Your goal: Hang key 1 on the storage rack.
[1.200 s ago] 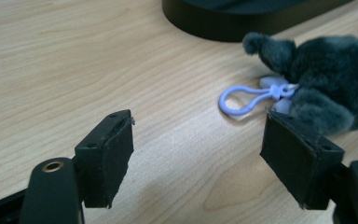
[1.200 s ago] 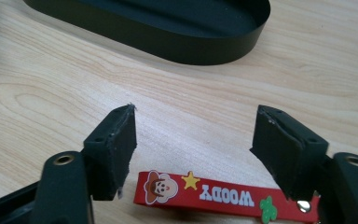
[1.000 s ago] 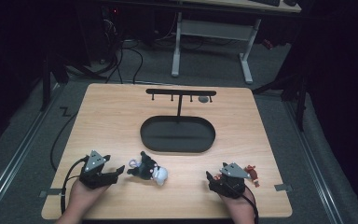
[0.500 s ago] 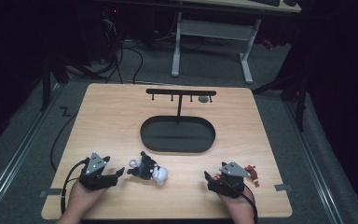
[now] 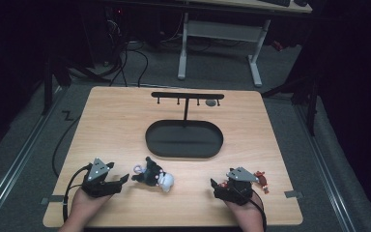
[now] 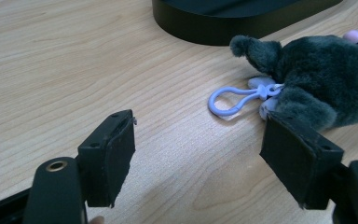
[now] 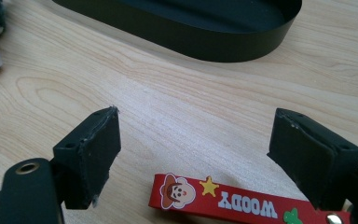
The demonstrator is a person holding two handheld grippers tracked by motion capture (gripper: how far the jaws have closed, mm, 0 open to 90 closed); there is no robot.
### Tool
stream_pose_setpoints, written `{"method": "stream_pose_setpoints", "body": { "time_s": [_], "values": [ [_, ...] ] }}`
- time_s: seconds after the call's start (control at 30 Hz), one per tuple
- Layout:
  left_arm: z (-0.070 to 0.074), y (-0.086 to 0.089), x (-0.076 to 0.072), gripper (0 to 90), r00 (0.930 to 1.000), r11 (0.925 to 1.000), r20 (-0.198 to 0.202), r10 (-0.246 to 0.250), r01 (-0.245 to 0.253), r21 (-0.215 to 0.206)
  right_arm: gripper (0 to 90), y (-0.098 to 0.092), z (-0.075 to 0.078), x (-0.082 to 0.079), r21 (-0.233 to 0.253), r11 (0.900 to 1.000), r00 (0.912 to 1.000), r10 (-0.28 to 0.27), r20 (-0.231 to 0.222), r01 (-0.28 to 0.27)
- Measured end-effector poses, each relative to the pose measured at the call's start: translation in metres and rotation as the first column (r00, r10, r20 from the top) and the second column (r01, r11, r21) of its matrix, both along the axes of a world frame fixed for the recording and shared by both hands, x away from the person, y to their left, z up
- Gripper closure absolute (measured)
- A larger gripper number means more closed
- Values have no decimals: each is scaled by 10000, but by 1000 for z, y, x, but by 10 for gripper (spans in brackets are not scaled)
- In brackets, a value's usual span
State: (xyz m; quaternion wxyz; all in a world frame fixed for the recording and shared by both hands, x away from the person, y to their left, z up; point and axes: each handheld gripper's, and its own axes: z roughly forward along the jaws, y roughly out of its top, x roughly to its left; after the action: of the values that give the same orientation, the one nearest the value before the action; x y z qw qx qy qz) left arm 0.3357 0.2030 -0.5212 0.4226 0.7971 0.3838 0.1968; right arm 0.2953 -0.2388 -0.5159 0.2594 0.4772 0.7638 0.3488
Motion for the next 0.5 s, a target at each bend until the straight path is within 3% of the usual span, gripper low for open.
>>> {"method": "stream_pose_setpoints", "body": {
  "time_s": [0.13, 0.33, 0.5],
  "values": [
    [0, -1, 1, 261, 10000, 10000, 5, 12, -12, 34, 160, 2, 0, 1, -41, 9999, 9999, 119, -116, -119],
    [1, -1, -1, 250, 9998, 9998, 204, 53, -56, 169, 156, 11, 2, 2, -506, 9981, 9949, 293, -960, -343],
    [0, -4, -4, 251, 9998, 9999, 215, -31, 28, 157, 158, 16, 4, 0, -565, 9967, 9921, 515, -1142, -582]
  ]
}}
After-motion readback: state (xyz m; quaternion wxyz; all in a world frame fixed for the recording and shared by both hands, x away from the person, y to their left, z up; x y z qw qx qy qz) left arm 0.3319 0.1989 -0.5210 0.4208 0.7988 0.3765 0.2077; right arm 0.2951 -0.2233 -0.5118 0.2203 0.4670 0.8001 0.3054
